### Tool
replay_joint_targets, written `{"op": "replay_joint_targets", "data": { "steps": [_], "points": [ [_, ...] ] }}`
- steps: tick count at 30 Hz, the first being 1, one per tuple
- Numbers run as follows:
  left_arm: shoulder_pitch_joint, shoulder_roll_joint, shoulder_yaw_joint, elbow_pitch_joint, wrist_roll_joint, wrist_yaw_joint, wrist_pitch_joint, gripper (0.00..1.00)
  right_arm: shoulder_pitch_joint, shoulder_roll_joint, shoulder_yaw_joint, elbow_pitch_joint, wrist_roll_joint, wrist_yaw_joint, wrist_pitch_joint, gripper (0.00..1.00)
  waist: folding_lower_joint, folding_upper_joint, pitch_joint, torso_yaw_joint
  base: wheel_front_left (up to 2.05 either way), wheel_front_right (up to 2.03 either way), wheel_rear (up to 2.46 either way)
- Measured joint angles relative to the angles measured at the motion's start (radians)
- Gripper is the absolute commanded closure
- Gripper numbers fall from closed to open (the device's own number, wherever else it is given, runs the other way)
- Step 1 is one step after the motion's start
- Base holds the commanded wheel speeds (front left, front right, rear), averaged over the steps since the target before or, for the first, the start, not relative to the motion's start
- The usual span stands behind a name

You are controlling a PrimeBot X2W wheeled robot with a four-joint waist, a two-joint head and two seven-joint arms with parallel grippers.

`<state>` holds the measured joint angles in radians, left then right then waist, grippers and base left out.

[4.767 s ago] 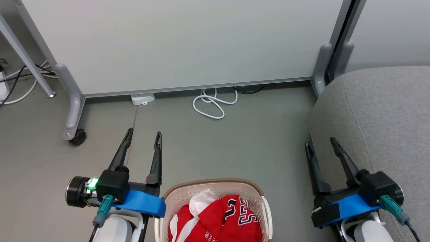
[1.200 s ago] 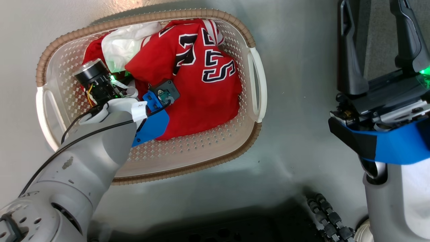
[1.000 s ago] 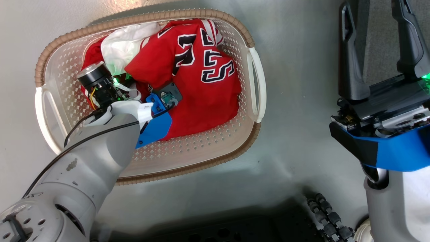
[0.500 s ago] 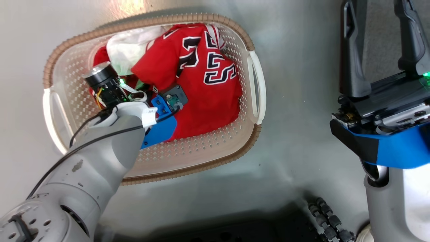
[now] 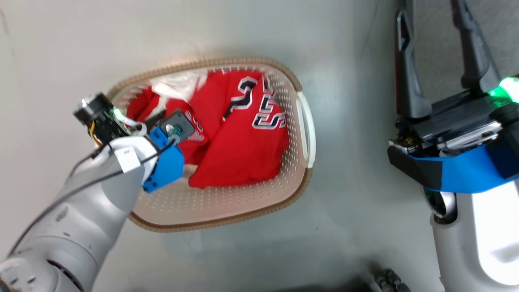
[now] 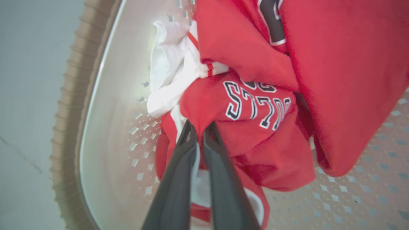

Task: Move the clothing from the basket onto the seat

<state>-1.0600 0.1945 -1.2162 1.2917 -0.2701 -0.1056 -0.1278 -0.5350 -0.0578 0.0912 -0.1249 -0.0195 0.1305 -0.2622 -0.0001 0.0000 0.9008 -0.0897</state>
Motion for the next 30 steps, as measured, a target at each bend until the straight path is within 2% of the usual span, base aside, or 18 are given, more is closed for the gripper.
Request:
{"op": "replay_joint_targets", "data": {
  "steps": [9, 19, 23, 30],
  "points": [
    [0.060, -0.024, 0.029, -0.002, -0.062, -0.009, -0.083, 1.00, 0.036, -0.001, -0.001, 0.038, 0.009, 0.000, 0.000, 0.00, 0.0000, 0.0001, -0.144, 0.024, 0.00, 0.00, 0.00],
    [0.121, -0.061, 0.100, -0.044, -0.142, 0.018, -0.131, 1.00, 0.093, -0.010, -0.013, 0.069, 0.017, 0.000, 0.000, 0.00, -0.0001, 0.0001, -0.304, 0.055, 0.00, 0.00, 0.00],
    [0.142, -0.054, 0.142, -0.113, -0.170, 0.031, -0.133, 1.00, 0.114, -0.010, -0.014, 0.077, 0.020, 0.000, 0.000, 0.00, -0.0001, 0.0001, -0.348, 0.066, 0.00, 0.00, 0.00],
    [0.233, 0.009, 0.269, -0.327, -0.189, 0.072, -0.134, 1.00, 0.156, -0.011, -0.018, 0.099, 0.031, 0.000, 0.000, 0.00, -0.0002, 0.0001, -0.459, 0.092, 0.00, 0.00, 0.00]
  ]
}}
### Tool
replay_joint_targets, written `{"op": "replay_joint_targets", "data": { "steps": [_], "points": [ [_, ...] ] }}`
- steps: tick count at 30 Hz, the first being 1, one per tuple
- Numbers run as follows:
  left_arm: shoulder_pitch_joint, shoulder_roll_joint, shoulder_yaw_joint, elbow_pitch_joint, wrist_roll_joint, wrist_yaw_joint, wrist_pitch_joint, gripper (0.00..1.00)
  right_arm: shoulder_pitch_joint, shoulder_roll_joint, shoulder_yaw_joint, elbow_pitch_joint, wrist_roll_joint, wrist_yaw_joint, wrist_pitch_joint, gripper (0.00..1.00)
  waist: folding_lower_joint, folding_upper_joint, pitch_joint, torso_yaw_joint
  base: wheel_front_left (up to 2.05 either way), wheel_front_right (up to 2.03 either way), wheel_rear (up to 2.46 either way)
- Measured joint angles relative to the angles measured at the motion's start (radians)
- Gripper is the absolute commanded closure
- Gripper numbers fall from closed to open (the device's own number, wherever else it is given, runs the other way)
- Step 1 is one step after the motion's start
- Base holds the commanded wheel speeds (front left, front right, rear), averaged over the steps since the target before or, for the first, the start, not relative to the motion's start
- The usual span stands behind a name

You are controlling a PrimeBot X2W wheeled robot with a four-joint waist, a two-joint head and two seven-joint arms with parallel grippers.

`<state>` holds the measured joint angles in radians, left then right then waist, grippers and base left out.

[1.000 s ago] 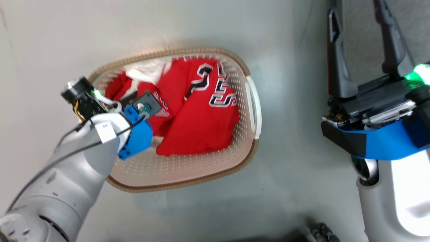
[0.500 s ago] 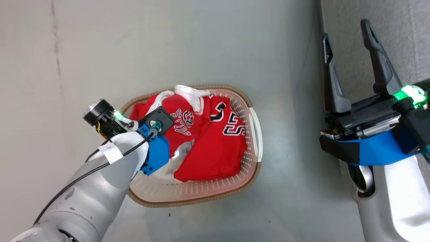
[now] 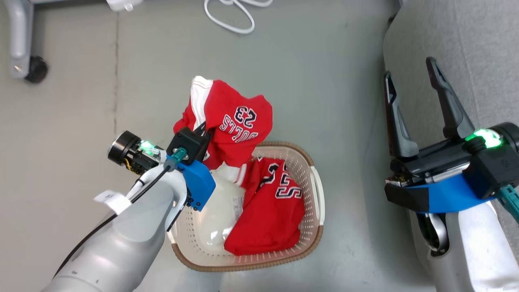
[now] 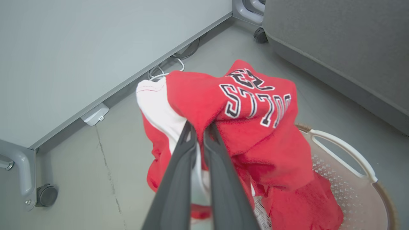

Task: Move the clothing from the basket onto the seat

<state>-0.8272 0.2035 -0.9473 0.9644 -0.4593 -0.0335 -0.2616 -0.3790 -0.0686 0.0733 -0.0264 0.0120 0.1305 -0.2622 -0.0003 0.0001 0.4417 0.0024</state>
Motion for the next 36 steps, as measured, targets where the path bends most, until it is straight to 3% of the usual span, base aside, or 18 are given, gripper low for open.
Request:
{"op": "replay_joint_targets", "data": {
  "steps": [11, 20, 26, 36],
  "points": [
    [0.108, 0.031, 0.242, -0.298, 0.031, 0.043, 0.000, 1.00, 0.063, 0.001, -0.012, 0.021, 0.009, 0.000, 0.000, 0.00, 0.0001, 0.0000, -0.117, 0.028, 0.00, 0.00, 0.00],
    [0.165, 0.005, 0.398, -0.536, 0.103, 0.023, 0.000, 1.00, 0.093, 0.004, -0.007, 0.044, 0.018, 0.000, 0.000, 0.00, 0.0001, 0.0000, -0.184, 0.042, 0.00, 0.00, 0.00],
    [0.179, -0.023, 0.432, -0.623, 0.135, -0.021, 0.000, 1.00, 0.117, 0.006, 0.005, 0.053, 0.026, 0.000, 0.000, 0.00, 0.0002, 0.0000, -0.224, 0.050, 0.00, 0.00, 0.00],
    [0.189, -0.047, 0.425, -0.649, 0.162, -0.053, 0.000, 1.00, 0.141, 0.011, 0.042, 0.053, 0.046, 0.000, 0.000, 0.00, 0.0002, 0.0000, -0.247, 0.048, 0.00, 0.00, 0.00]
  ]
}}
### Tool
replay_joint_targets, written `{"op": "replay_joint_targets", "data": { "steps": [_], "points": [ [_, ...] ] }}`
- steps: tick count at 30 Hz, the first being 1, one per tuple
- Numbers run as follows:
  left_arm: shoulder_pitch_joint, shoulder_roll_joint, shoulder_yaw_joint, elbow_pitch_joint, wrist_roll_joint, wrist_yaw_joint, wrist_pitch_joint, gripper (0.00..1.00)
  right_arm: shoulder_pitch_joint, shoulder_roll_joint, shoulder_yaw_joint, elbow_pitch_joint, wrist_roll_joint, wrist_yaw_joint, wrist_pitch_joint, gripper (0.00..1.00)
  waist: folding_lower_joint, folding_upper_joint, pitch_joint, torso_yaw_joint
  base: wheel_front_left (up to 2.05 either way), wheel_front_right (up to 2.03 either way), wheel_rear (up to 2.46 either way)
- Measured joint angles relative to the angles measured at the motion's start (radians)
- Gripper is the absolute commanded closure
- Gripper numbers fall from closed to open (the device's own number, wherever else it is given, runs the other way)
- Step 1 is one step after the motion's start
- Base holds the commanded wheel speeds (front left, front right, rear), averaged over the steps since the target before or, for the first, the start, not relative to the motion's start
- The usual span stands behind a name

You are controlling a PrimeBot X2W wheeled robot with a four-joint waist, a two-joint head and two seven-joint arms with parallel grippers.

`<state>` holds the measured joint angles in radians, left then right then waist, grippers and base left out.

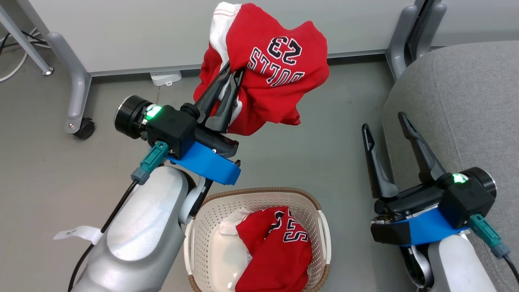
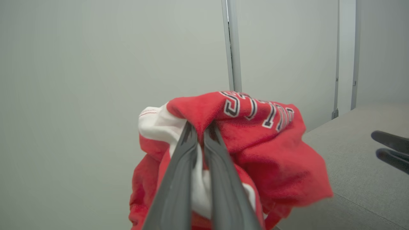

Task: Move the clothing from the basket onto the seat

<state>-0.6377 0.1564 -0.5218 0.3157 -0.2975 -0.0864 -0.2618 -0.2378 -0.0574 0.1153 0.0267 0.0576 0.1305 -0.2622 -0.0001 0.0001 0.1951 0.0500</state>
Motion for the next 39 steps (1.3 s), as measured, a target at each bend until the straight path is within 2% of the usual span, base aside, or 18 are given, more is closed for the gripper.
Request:
{"op": "replay_joint_targets", "data": {
  "steps": [8, 22, 30, 39],
  "points": [
    [0.004, -0.012, -0.002, 0.016, 0.011, -0.012, 0.000, 1.00, -0.002, -0.001, 0.097, 0.005, 0.012, 0.000, 0.000, 0.00, 0.0000, 0.0000, 0.002, -0.003, 0.00, 0.00, 0.00],
    [0.004, -0.054, -0.037, 0.032, 0.035, -0.029, 0.000, 1.00, -0.100, 0.003, 0.287, 0.067, 0.132, 0.000, 0.000, 0.00, 0.0000, 0.0000, 0.005, 0.026, 0.00, 0.00, 0.00],
    [-0.002, -0.076, -0.060, 0.030, 0.043, -0.035, 0.000, 1.00, -0.146, 0.005, 0.302, 0.124, 0.161, 0.000, 0.000, 0.00, 0.0001, 0.0000, 0.020, 0.043, 0.00, 0.00, 0.00],
    [-0.005, -0.092, -0.096, 0.030, 0.045, -0.038, 0.000, 1.00, -0.188, 0.006, 0.281, 0.172, 0.139, 0.000, 0.000, 0.00, 0.0002, 0.0000, 0.036, 0.049, 0.00, 0.00, 0.00]
  ]
}}
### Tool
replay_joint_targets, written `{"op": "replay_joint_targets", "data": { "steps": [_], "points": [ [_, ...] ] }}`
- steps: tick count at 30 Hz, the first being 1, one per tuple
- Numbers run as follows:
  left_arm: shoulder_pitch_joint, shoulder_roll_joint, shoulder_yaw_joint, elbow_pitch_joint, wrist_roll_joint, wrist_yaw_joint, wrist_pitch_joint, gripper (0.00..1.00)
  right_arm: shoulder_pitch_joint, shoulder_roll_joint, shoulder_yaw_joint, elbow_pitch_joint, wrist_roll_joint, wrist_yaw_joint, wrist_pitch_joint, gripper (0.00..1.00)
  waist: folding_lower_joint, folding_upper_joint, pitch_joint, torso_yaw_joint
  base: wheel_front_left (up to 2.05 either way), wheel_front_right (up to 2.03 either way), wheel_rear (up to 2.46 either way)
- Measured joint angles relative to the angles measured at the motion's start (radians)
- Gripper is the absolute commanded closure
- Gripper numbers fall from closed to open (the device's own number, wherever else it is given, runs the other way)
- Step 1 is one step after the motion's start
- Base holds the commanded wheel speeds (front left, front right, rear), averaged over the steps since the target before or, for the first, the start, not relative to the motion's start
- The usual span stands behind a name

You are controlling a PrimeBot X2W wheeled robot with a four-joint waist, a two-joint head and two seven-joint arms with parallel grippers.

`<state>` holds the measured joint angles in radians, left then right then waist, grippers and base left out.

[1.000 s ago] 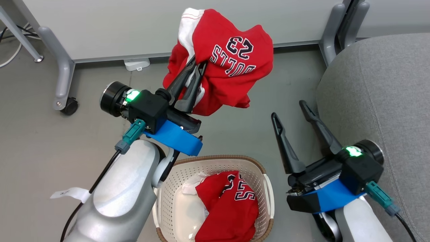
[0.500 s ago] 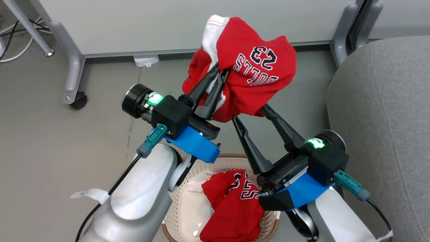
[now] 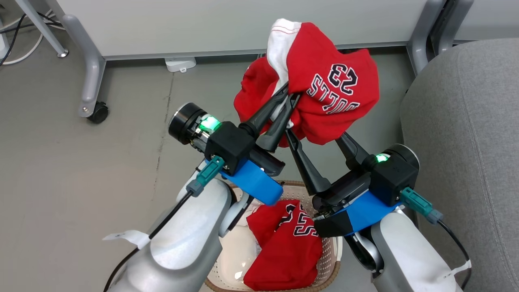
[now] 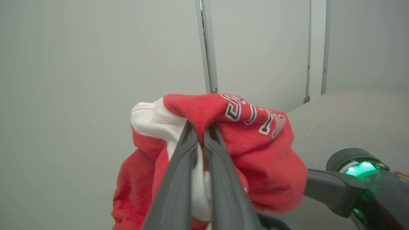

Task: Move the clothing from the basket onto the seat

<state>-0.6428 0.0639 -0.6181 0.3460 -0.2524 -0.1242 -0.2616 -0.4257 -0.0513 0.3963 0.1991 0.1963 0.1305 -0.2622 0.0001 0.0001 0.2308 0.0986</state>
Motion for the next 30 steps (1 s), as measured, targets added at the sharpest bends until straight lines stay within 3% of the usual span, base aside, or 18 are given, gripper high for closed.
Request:
{"op": "replay_joint_targets", "data": {
  "steps": [7, 8, 9, 30],
  "points": [
    [0.000, -0.007, -0.030, 0.001, -0.003, 0.000, 0.000, 1.00, -0.022, 0.000, 0.000, 0.032, 0.000, 0.000, 0.000, 0.00, -0.0001, 0.0000, 0.003, 0.006, 0.00, 0.00, 0.00],
    [0.000, -0.008, -0.033, 0.001, -0.003, 0.000, 0.000, 1.00, -0.022, 0.000, 0.001, 0.036, 0.006, 0.000, 0.000, 0.56, 0.0000, 0.0000, 0.002, 0.006, 0.00, 0.00, 0.00],
    [0.000, -0.008, -0.035, 0.001, -0.004, 0.000, 0.000, 1.00, -0.022, 0.000, 0.001, 0.039, 0.008, 0.000, 0.000, 1.00, 0.0000, 0.0000, 0.002, 0.007, 0.00, 0.00, 0.00],
    [-0.005, -0.012, -0.036, 0.012, -0.011, -0.002, 0.000, 1.00, -0.032, 0.000, 0.002, 0.054, 0.015, 0.000, 0.000, 1.00, -0.0001, -0.0001, -0.001, 0.006, 0.00, 0.00, 0.00]
  ]
}}
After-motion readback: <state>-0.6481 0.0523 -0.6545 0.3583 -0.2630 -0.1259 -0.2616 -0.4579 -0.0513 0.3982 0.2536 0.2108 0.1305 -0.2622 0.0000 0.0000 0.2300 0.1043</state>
